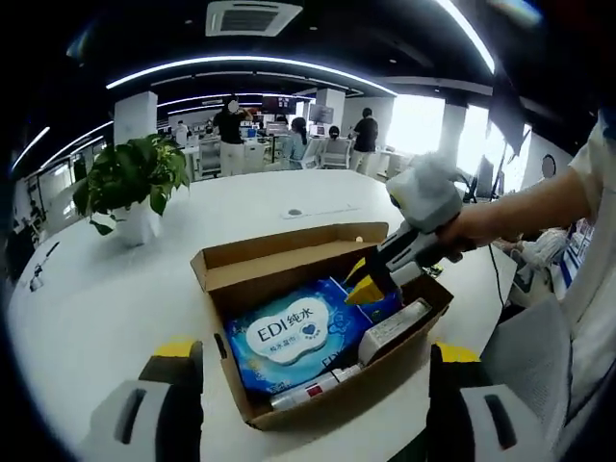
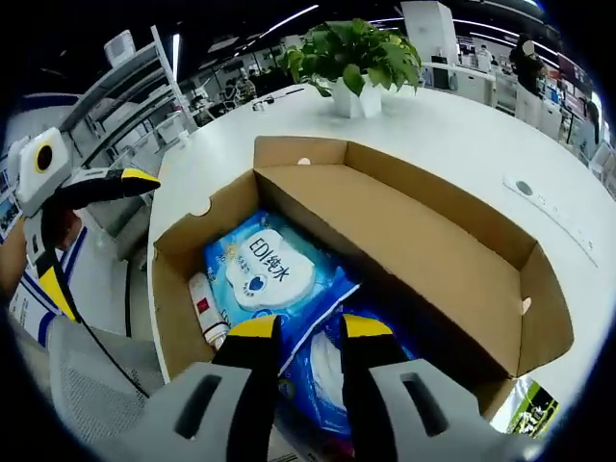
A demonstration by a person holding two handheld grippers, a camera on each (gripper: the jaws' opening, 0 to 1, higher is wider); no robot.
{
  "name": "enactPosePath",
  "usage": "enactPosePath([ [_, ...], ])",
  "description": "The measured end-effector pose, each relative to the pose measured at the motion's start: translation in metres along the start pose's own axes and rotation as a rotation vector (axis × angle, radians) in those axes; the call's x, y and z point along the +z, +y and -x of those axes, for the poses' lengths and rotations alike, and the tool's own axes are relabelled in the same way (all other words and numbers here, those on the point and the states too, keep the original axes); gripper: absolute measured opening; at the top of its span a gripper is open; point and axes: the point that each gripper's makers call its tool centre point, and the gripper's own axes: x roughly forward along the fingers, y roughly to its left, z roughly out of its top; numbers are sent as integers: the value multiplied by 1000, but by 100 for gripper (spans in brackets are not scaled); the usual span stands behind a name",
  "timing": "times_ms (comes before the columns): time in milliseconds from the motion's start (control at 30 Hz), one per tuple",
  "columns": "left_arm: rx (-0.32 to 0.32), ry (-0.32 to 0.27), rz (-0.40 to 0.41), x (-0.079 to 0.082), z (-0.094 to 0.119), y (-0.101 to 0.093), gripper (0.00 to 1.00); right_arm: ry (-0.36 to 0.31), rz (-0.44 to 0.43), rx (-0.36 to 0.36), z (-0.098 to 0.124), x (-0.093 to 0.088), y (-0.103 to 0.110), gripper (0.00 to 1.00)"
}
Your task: Operate the shoe box by opening the lid, removing the specified soft item, and placing it in the target area until the item is outside and the box remains undamaged.
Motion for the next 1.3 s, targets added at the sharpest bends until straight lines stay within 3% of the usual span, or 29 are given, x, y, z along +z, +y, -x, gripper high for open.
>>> enactPosePath([
  [133, 4, 4, 12, -4, 0, 1, 100, -2, -31, 14, -8, 0, 4, 17],
  [300, 11, 9, 23, -7, -1, 3, 99, -14, 14, -18, -12, 2, -1, 8],
  [767, 6, 44, 20, -8, -19, -1, 92, -49, 89, -53, 12, 8, -2, 0],
  [1167, 36, 93, 43, -2, -40, 13, 67, -76, 107, -102, 34, 0, -17, 0],
  [1300, 47, 125, 8, -2, -52, 17, 51, -80, 129, -114, 40, -4, -21, 0],
])
